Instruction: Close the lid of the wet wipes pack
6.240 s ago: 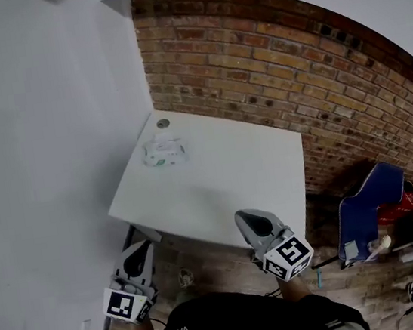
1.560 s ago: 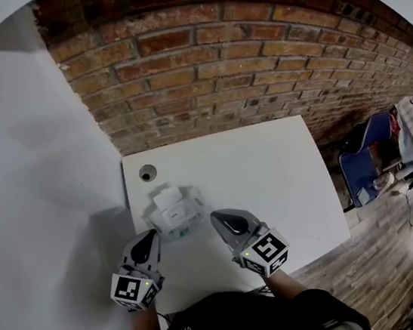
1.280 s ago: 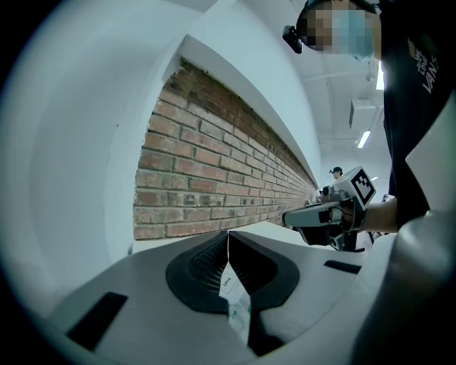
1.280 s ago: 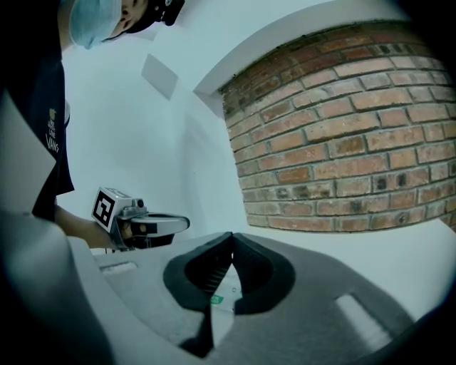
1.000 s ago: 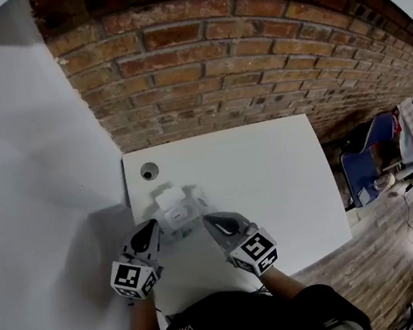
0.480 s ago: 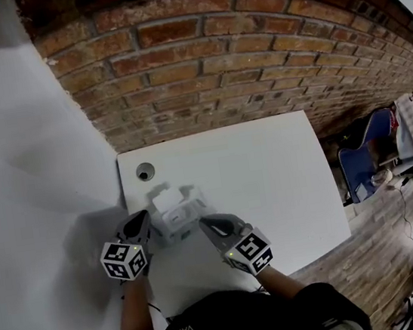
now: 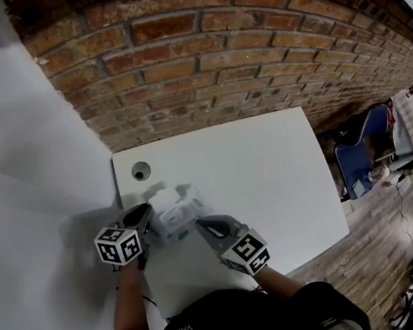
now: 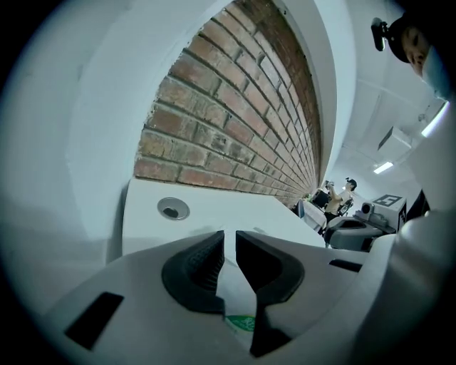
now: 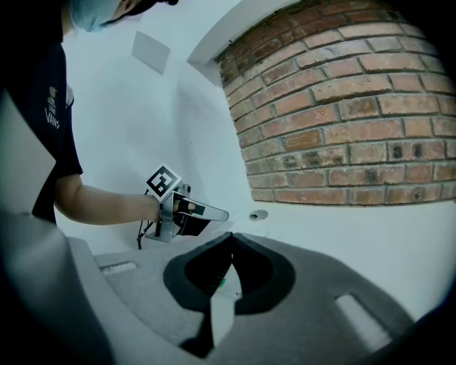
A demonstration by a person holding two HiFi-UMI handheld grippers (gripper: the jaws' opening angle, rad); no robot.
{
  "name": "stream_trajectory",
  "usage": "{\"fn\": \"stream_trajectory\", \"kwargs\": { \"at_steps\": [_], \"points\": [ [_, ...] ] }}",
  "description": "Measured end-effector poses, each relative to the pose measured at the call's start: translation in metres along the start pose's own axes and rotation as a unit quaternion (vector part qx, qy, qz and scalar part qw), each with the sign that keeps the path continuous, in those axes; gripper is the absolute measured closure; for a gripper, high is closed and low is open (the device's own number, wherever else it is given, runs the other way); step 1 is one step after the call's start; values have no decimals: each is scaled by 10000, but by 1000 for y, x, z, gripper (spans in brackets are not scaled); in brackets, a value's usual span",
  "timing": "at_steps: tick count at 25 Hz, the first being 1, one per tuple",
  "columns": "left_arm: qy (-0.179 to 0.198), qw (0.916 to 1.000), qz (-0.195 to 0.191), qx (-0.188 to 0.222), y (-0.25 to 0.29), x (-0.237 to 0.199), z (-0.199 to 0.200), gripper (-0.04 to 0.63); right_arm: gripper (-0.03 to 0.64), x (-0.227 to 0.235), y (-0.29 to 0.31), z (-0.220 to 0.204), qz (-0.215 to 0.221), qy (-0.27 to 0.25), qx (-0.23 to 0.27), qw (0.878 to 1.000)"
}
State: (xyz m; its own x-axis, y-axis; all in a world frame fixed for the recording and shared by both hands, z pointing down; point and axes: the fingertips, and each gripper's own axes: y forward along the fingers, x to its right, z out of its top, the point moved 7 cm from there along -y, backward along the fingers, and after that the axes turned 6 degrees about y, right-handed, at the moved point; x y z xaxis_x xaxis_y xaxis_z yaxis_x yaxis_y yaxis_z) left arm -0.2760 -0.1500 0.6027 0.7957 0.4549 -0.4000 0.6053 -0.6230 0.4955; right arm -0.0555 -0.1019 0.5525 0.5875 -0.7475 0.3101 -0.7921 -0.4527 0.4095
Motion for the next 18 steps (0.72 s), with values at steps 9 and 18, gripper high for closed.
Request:
{"fn": "stream_trajectory", "kwargs": {
  "at_steps": [9, 18],
  "points": [
    [-468, 9979, -209, -384, 14, -5, -3, 411, 620, 2, 1, 1, 5, -18, -7, 10000],
    [-949, 9912, -606, -695, 26, -13, -5, 400, 619, 1, -2, 1, -10, -15, 8, 10000]
  ]
}}
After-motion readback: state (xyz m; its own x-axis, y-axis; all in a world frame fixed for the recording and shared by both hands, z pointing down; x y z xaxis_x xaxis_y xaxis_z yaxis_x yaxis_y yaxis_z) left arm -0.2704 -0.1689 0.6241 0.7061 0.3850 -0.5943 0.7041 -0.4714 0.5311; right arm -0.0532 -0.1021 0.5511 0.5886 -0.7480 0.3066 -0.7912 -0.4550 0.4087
